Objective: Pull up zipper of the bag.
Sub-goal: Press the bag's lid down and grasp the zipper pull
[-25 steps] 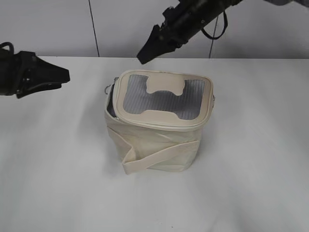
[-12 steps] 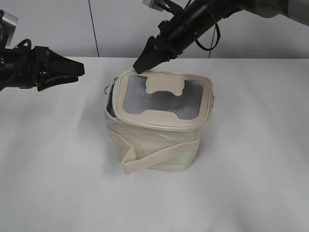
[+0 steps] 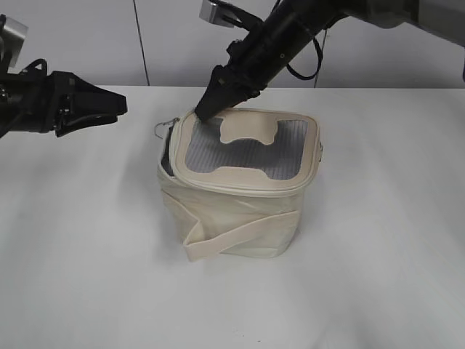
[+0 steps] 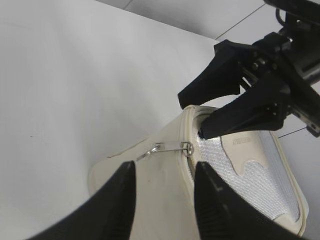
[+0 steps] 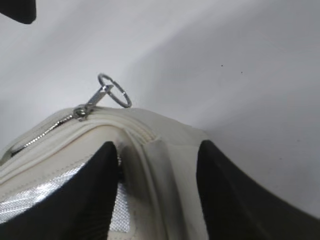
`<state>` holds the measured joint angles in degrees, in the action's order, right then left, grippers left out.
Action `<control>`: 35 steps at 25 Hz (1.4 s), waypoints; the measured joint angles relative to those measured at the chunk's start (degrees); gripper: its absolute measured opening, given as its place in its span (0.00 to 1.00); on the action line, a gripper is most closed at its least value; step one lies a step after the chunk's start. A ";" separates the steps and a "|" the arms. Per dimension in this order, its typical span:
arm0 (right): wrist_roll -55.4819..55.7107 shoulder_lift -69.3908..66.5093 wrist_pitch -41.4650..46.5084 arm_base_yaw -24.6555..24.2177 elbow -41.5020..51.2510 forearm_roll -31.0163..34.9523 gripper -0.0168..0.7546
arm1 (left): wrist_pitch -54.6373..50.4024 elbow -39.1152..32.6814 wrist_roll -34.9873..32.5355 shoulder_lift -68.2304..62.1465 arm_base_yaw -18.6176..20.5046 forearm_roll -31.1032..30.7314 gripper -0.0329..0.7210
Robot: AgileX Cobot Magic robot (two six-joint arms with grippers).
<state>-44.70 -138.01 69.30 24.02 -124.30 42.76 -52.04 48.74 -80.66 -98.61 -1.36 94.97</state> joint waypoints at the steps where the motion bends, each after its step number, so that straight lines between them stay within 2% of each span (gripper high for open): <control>1: 0.09 0.00 0.00 0.01 -0.02 -0.26 0.52 | 0.04 0.00 -0.28 0.00 0.00 0.00 0.44; 5: 0.09 0.00 0.24 0.40 -0.07 -0.66 0.16 | 0.51 0.00 -2.44 0.00 0.00 0.00 0.44; 11: 0.09 0.00 0.28 0.40 -0.07 -0.73 0.15 | 6.37 0.00 -10.97 0.00 0.00 -0.57 0.44; 15: 0.09 0.00 0.28 0.40 -0.07 -0.79 0.15 | 8.28 0.00 -22.94 0.00 -0.87 -0.72 0.46; 17: 0.09 0.00 0.28 0.40 -0.07 -0.79 0.15 | 10.21 0.00 -30.71 0.00 -2.82 -1.20 0.48; 19: 0.09 0.00 0.28 0.40 -0.07 -0.79 0.15 | 11.90 0.00 -35.13 0.00 -5.52 -2.62 0.50; 23: 0.09 0.00 0.28 0.40 -0.07 -0.79 0.15 | 16.12 0.00 -37.56 0.00 -11.03 -5.19 0.55; 26: 0.09 0.00 0.28 0.47 -0.07 -0.79 0.15 | 19.88 0.00 -37.83 0.00 -13.60 -5.62 0.58; 35: 0.09 0.00 0.28 0.47 -0.07 -0.79 0.15 | 23.09 0.68 -38.14 0.00 -14.68 -2.07 0.59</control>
<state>-44.61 -138.01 69.58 24.49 -124.37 41.97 -28.95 49.42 -118.80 -98.61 -16.04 92.90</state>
